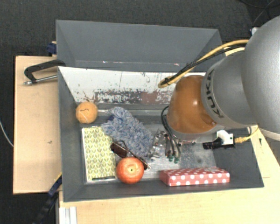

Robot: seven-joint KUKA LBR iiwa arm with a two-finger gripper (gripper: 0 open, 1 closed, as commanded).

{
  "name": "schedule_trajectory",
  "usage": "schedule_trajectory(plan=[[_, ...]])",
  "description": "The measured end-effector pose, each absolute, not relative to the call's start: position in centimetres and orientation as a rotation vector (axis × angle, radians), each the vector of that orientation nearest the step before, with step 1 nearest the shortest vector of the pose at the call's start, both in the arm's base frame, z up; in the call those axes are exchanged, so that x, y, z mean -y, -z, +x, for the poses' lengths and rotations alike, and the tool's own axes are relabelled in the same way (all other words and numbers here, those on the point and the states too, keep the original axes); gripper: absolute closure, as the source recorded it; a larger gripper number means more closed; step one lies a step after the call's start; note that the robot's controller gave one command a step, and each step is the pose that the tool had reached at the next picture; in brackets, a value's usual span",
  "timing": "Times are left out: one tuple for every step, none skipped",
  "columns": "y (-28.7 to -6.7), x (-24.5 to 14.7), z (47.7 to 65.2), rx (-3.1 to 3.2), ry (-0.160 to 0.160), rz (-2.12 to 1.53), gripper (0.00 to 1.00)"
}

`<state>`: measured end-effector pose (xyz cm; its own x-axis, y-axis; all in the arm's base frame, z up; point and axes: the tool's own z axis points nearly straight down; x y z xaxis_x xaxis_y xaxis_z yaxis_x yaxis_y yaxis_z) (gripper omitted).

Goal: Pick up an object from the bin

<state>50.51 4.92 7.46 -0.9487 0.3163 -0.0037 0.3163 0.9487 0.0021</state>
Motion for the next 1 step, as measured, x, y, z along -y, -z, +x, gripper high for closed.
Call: schedule_trajectory(plan=[[-7.45,-4.92,50.51,-3.097,-0.002,0.503,1.0]])
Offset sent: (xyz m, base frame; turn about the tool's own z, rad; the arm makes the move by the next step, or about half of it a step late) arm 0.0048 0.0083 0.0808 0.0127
